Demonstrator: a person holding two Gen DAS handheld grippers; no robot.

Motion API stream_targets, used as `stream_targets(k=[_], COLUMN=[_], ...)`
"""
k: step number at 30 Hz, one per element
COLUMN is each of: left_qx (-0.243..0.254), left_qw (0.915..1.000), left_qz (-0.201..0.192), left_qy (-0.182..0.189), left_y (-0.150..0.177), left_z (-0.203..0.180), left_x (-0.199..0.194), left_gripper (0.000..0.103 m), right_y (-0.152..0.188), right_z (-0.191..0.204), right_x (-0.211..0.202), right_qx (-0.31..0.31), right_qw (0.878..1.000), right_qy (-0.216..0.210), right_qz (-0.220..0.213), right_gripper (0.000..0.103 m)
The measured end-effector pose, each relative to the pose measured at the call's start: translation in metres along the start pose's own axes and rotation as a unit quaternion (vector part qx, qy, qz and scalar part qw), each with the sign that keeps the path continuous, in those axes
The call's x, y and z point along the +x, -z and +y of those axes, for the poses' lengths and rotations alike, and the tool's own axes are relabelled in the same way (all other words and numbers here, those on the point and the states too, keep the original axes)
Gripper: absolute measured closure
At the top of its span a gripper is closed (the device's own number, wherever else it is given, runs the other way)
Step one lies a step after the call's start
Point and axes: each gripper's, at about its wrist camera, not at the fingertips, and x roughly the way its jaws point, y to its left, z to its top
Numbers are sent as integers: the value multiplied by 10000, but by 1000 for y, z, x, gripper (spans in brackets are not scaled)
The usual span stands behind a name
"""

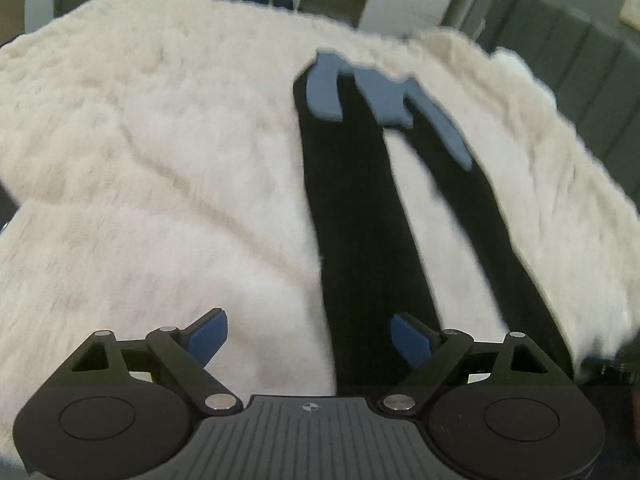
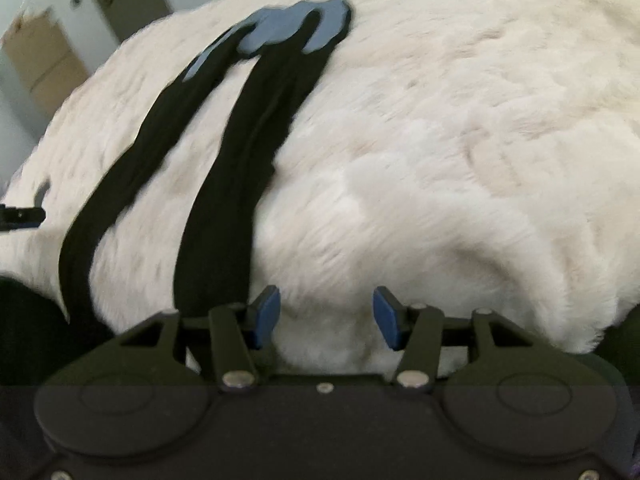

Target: Fold clothes

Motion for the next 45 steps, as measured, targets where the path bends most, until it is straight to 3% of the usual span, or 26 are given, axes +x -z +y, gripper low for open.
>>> stream_targets(k=[5,10,13,16,20,24,28,34,42,45], left_qx=[-470,-383,-740,-1048,-1198,-1317,-849,42,181,252], left_qw=[9980,9930,9904,9911,9880,9846,9891,9943,9959,9961], left_qz=[-378,-960,-907,-475,-731,-899,-1122,-1032,-818,-784], left_qy=[170,576,737,668,651,715,425,-253,-342,-309], left_y=[-30,-37,-9,-10,-18,-19,-15,-4,-1,0], left_z=[-3,-14,4,18,30,35,21,-5,-7,-8], left_x=[30,69,85,96,94,87,73,68,74,74], left_gripper=[13,13,13,13,13,13,13,11,6,5], right_y=[-9,-15,-15,-13,-13,-9,2,23,23,4], right_z=[-1,11,10,6,8,22,51,75,116,134], right_x=[12,29,30,29,30,26,14,15,8,5], right_qx=[230,60,89,272,322,-28,-733,-1086,-1713,-1762], right_qw=[9996,9999,9999,9996,9994,9992,9940,9918,9837,9830], right_qy=[-127,39,61,6,106,384,655,574,449,364], right_qz=[-49,112,133,83,28,-114,-472,-365,-308,-374], right_gripper=[52,50,50,50,50,50,45,45,44,44])
